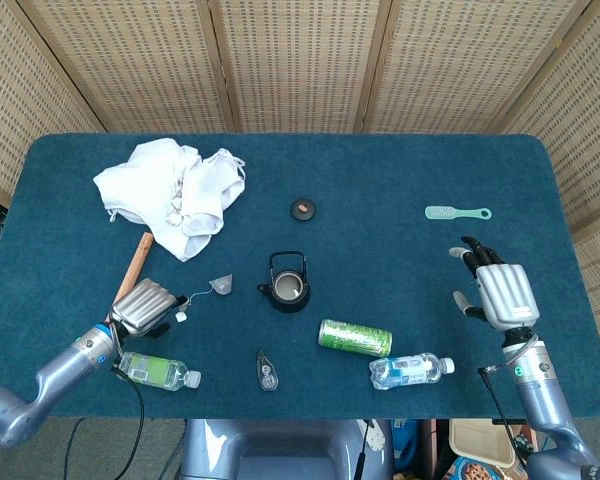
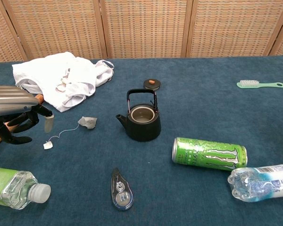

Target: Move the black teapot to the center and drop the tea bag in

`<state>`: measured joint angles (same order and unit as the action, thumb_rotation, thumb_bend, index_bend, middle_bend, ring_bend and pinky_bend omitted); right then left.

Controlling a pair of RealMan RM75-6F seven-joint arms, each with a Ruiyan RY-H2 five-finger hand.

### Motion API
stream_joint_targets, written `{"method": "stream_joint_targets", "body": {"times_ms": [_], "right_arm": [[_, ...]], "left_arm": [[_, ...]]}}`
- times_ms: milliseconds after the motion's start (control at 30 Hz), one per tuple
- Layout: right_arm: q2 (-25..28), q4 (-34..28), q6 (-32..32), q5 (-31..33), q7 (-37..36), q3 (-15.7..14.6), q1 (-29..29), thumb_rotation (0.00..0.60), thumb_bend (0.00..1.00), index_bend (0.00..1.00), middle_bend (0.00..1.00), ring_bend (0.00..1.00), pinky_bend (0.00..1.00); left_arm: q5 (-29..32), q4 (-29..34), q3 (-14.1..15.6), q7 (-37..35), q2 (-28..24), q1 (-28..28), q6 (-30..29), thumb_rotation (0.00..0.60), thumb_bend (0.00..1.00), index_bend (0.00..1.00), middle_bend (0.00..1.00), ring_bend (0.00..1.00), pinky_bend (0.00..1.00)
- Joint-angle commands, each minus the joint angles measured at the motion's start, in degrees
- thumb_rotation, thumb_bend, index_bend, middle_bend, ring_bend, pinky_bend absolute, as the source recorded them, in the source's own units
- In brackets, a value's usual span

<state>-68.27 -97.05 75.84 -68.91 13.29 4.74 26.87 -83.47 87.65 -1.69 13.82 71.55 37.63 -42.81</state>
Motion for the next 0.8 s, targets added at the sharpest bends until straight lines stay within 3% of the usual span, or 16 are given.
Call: {"method": "stream_joint_targets", "body": {"times_ms": [33, 233, 400, 800], "right_arm": [[0.0, 0.3, -0.4, 0.0, -0.2, 0.3, -0.3, 0.600, 0.46, 0.28, 0.22, 0.28, 0.63], [0.0, 0.6, -1.2, 0.0, -0.4, 0.8, -0.8, 0.600, 0.46, 0.28, 0.22, 0.28, 0.63], [-0.3, 0.9, -1.6, -0.1, -0.5, 1.1, -1.4, 0.600, 0.46, 0.28, 0.22, 0.28, 0.63], [-0.3, 1.3, -2.8, -0.2, -0.7, 2.1, -2.3, 0.600, 0.46, 0.28, 0.22, 0.28, 0.63]], "left_arm": [[1.3, -2.2, -0.3, -0.4, 2.1, 0.2, -0.5, 0.600, 0.35, 0.43, 0.77, 0.72, 0.68], [2.7, -4.8, -0.3, -0.5, 4.8, 0.3, -1.1, 0.600, 0.35, 0.43, 0.77, 0.72, 0.68], [3.8, -6.5, -0.3, -1.0, 6.7, 0.0, -2.1, 0.600, 0.28, 0.46, 0.77, 0.73, 0.68], [5.6, -8.6, 0.6, -2.0, 9.0, -0.4, -2.6, 0.600, 0.28, 0.50, 0.79, 0.74, 0.69]]}}
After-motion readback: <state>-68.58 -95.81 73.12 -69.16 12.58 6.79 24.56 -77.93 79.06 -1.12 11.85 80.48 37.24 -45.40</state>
